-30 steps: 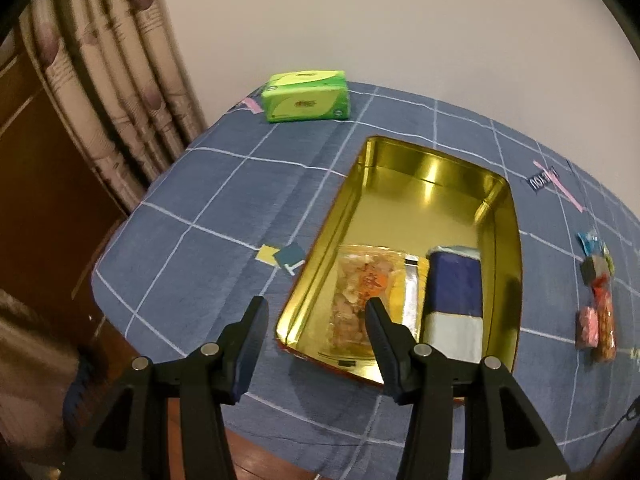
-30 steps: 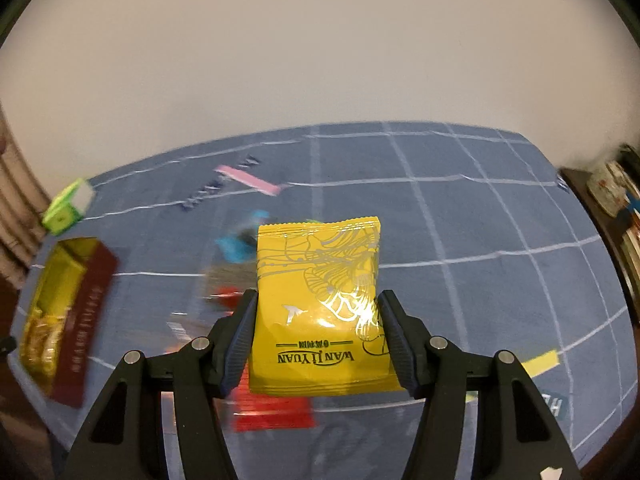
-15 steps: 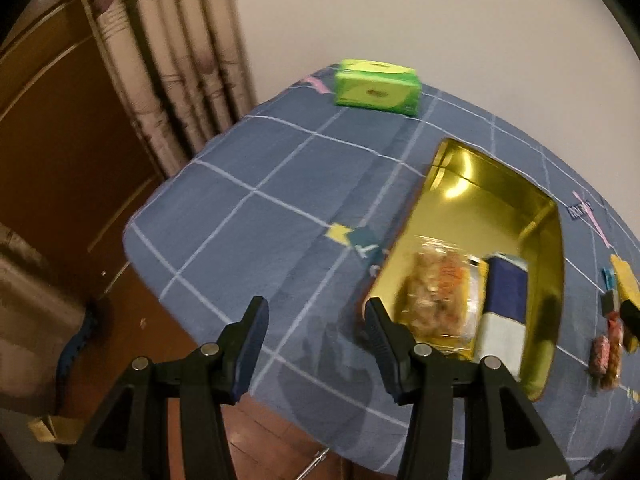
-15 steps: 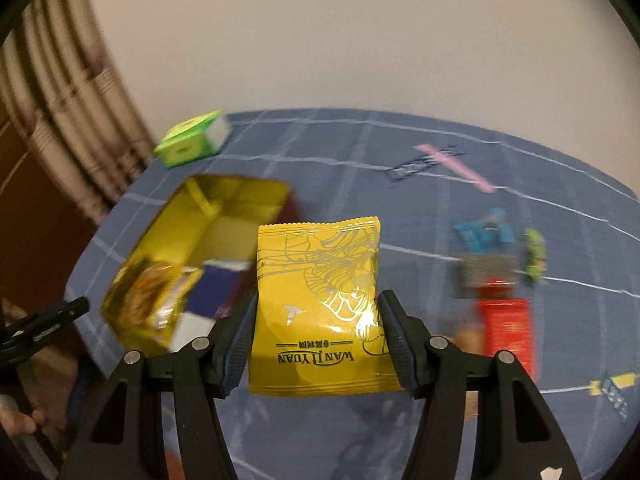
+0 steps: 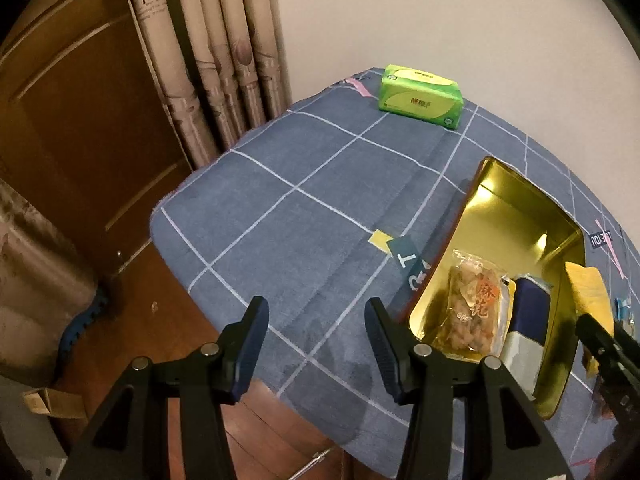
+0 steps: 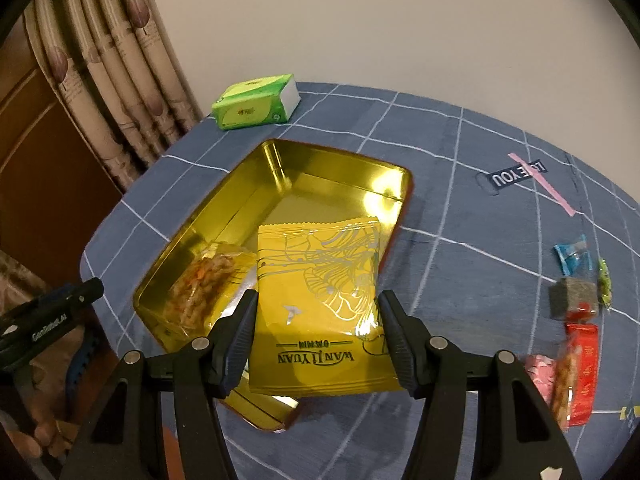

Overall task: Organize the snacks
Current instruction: 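Carry the yellow WANTYUAN packet into the gold tin and open the right tool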

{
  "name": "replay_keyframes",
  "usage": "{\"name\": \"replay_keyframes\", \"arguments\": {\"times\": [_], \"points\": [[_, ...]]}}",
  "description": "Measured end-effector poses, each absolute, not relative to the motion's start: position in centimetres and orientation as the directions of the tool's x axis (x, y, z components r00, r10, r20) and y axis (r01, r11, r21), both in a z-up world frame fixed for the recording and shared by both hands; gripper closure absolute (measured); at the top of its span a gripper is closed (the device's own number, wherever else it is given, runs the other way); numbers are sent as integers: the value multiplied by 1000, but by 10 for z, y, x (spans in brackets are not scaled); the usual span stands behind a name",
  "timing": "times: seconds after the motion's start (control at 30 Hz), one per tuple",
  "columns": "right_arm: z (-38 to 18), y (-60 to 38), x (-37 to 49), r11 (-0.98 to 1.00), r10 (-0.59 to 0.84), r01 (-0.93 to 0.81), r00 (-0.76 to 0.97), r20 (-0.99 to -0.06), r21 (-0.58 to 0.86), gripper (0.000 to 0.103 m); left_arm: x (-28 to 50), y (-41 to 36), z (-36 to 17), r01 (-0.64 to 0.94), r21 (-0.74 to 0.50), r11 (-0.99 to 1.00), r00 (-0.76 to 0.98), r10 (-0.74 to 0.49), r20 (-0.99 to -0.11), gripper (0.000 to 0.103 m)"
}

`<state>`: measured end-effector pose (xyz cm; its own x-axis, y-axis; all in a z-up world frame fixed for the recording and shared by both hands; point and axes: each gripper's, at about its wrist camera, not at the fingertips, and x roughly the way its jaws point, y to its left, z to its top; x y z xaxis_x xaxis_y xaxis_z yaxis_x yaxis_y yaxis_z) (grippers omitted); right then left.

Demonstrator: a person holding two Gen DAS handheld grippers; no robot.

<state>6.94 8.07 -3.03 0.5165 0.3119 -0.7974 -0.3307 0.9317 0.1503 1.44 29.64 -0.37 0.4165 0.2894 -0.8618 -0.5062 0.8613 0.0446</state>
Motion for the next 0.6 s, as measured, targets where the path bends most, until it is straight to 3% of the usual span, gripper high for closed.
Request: {"name": "replay_keyframes", "arguments": {"times": [0.6], "points": [[-54,118,75,916,294,-390,488,-822,97,47,16,296,-7,-506,44,862,405,283,-870,52]]}}
